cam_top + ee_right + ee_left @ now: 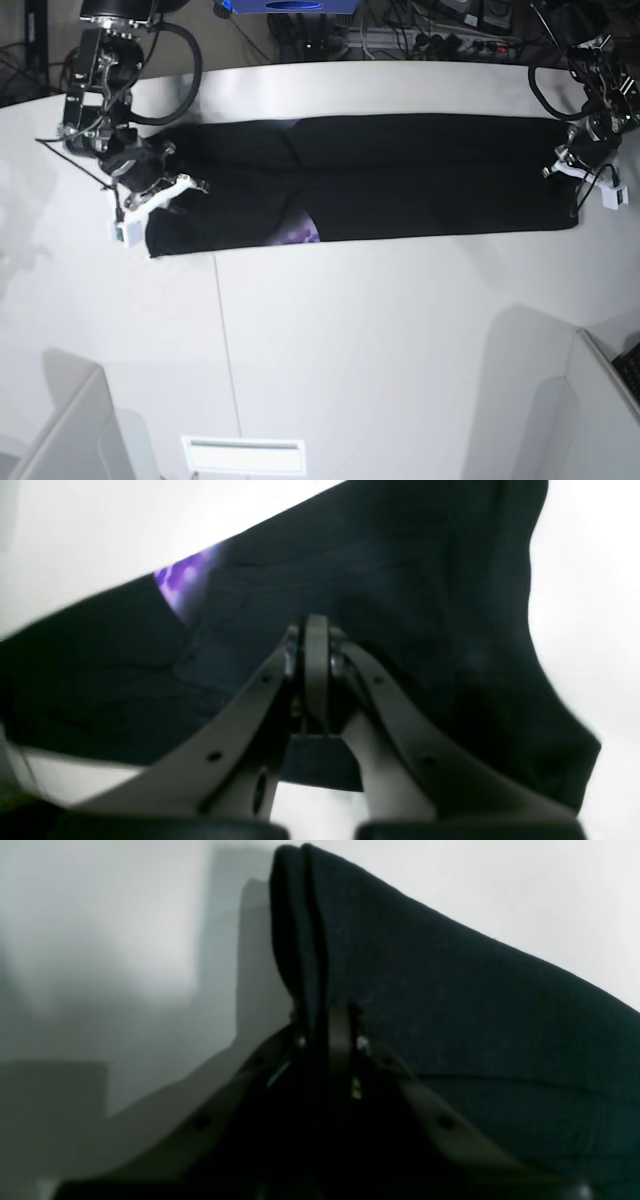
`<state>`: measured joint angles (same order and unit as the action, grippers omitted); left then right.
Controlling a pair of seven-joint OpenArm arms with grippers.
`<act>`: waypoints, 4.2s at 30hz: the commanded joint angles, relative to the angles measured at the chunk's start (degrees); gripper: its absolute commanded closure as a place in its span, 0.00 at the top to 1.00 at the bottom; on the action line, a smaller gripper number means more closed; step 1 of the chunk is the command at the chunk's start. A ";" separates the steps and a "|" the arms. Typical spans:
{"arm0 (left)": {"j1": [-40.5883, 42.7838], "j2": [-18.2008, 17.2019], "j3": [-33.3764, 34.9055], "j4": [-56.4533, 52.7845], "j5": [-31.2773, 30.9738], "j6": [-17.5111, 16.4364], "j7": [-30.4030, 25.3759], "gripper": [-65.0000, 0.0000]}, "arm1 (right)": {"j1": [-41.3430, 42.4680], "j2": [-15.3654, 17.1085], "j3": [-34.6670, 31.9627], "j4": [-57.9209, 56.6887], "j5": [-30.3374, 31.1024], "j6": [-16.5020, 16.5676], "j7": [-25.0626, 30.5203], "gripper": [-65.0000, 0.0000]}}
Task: Fold the T-shirt properly
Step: 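Pull the strip ends slightly apart with both grippers to flatten it, then move the left gripper inward and grasp the strip's middle, then fold the strip end with the left gripper toward the middle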
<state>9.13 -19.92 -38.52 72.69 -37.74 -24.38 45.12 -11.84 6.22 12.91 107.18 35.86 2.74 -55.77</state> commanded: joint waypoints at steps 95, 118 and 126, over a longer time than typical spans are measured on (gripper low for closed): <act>5.16 22.25 36.19 32.94 20.64 13.70 2.04 0.00 | -0.69 0.42 0.85 1.00 0.41 1.34 0.78 0.00; 3.49 23.48 41.20 32.77 20.55 13.44 2.04 0.73 | -0.69 0.42 0.85 1.00 0.41 1.43 0.78 0.00; 3.23 23.22 45.51 34.79 20.55 13.52 2.04 0.63 | -0.60 0.51 0.94 1.26 0.41 1.43 0.87 0.00</act>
<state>12.75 3.01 6.90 106.13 -16.49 -10.52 48.27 -13.08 6.26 13.52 107.20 35.53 3.73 -55.75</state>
